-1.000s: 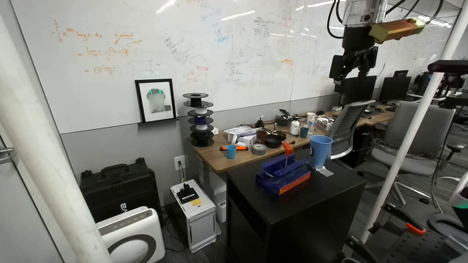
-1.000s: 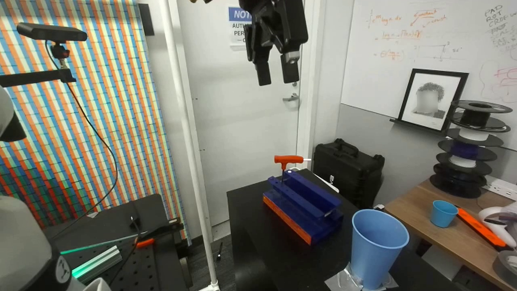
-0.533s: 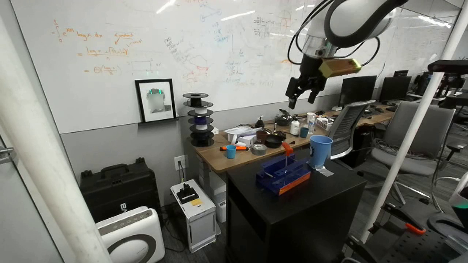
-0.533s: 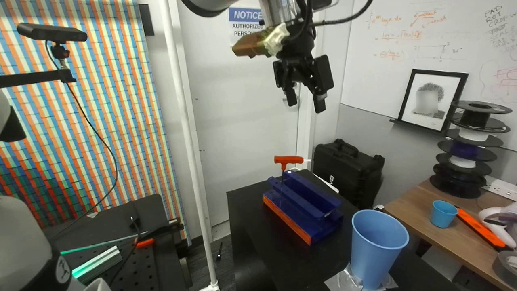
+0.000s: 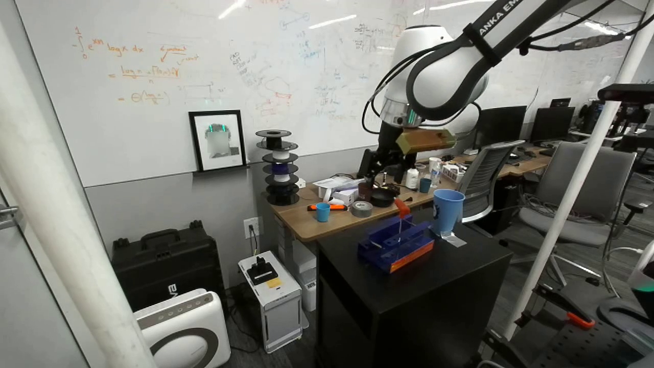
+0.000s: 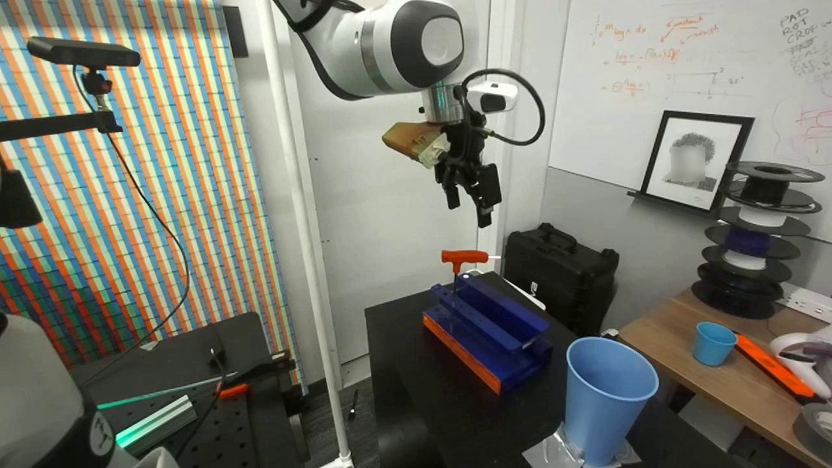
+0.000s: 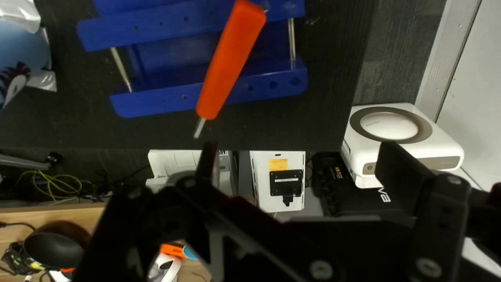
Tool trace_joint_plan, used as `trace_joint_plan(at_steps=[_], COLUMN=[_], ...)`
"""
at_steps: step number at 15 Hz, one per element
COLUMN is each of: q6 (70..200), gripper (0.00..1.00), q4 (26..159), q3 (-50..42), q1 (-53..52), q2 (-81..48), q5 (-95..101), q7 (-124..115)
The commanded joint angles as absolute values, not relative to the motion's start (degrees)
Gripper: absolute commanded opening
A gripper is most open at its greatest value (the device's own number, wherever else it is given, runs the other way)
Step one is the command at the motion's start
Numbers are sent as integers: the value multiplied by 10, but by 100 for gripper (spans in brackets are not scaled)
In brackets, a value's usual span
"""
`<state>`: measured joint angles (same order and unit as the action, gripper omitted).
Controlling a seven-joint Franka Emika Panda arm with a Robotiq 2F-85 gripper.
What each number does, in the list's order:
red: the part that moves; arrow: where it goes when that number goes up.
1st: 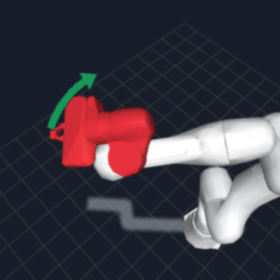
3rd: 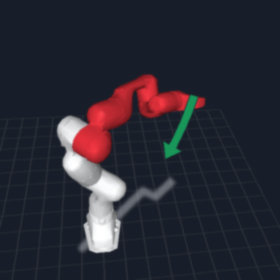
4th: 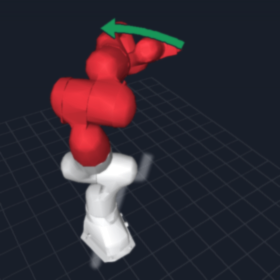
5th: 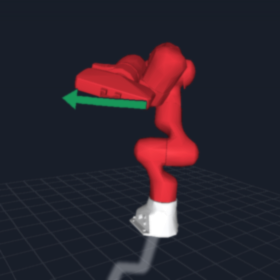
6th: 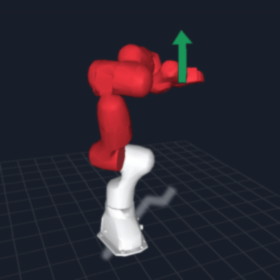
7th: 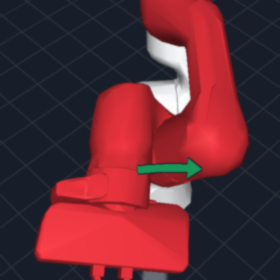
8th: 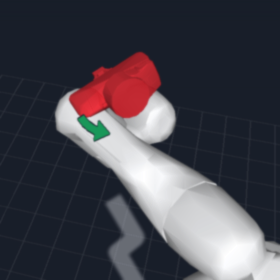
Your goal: Pick up the orange object and put it in the blue cup.
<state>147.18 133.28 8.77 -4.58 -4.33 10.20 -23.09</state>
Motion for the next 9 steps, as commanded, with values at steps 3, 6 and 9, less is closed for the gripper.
trace_joint_plan(at_steps=[3, 6, 9], q6=[1469, 1466, 1462], gripper=[100, 100, 100], q4=[1336, 1349, 1353], q3=[66, 58, 54], q1=[-94, -109, -110], q2=[-68, -50, -51], q5=[152, 197, 221], q7=[-344, -402, -440])
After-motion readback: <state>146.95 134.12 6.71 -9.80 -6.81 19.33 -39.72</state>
